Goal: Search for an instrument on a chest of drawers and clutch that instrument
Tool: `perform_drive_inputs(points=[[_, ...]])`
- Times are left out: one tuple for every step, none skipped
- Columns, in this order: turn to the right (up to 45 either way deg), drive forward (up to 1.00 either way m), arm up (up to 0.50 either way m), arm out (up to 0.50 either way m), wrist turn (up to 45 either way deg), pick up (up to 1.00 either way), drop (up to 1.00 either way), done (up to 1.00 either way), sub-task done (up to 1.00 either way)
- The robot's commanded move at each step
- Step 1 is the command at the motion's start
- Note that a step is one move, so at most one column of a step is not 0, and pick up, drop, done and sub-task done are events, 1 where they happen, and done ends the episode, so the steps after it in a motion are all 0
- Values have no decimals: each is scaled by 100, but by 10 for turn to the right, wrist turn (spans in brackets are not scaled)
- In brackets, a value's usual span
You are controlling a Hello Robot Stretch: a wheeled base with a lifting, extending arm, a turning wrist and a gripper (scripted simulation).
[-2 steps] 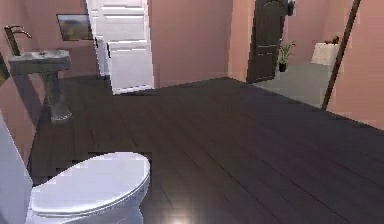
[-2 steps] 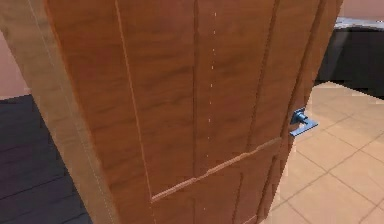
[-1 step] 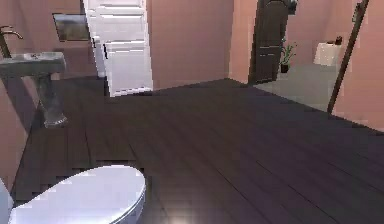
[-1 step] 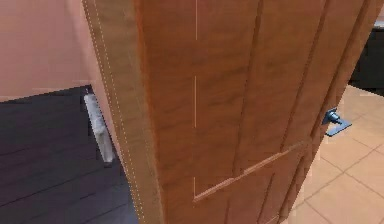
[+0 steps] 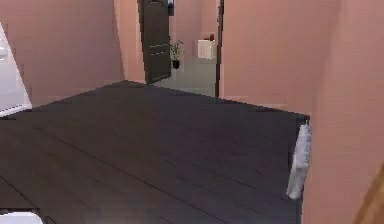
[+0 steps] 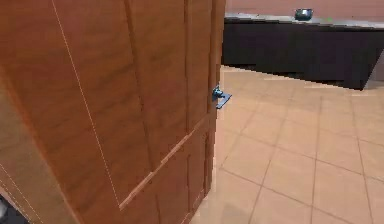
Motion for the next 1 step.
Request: perform_drive_inputs(points=[[0, 100, 0, 0, 0, 0, 0, 0, 0]])
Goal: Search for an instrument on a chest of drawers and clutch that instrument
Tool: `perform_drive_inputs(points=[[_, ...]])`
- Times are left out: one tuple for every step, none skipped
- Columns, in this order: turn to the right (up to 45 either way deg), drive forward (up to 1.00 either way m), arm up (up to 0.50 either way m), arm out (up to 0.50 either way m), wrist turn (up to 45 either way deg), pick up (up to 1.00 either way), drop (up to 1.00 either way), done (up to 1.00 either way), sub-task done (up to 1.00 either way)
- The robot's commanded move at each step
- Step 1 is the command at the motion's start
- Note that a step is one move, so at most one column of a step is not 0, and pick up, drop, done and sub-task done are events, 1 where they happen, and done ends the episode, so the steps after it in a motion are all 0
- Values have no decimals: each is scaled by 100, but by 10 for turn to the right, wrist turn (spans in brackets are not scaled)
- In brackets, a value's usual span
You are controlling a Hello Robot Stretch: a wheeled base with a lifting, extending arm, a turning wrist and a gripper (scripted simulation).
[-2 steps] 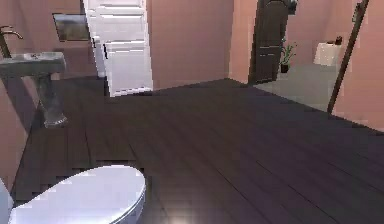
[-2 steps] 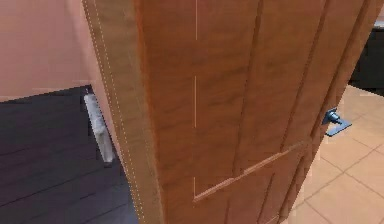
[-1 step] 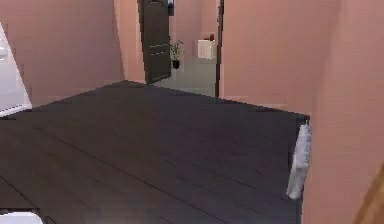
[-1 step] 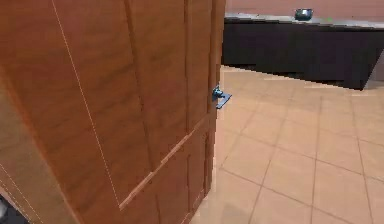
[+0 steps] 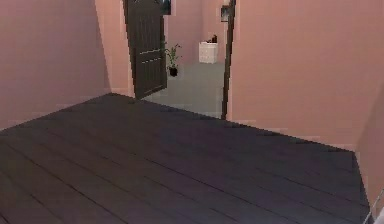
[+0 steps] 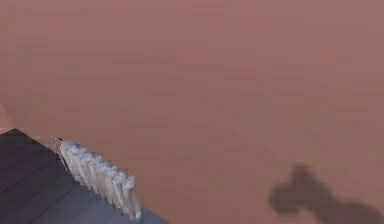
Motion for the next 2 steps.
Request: perform_drive_inputs(points=[[0, 100, 0, 0, 0, 0, 0, 0, 0], [0, 100, 0, 0, 0, 0, 0, 0, 0]])
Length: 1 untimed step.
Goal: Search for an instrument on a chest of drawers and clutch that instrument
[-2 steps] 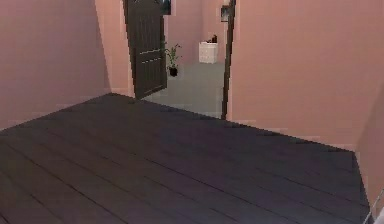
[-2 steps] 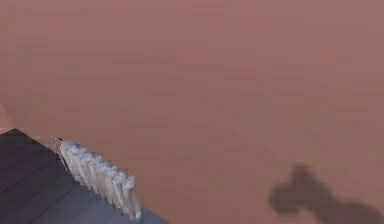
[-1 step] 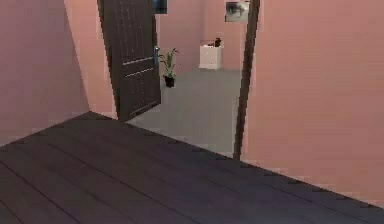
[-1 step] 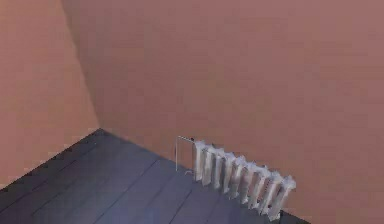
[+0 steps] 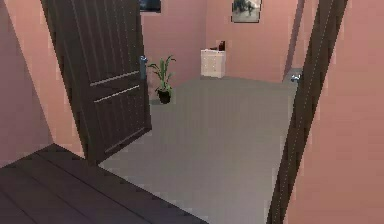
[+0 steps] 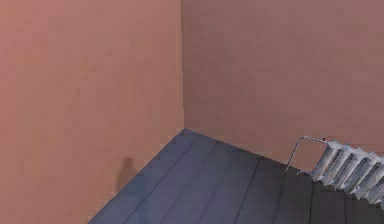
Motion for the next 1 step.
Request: perform_drive_inputs(points=[[30, 0, 0, 0, 0, 0, 0, 0, 0]])
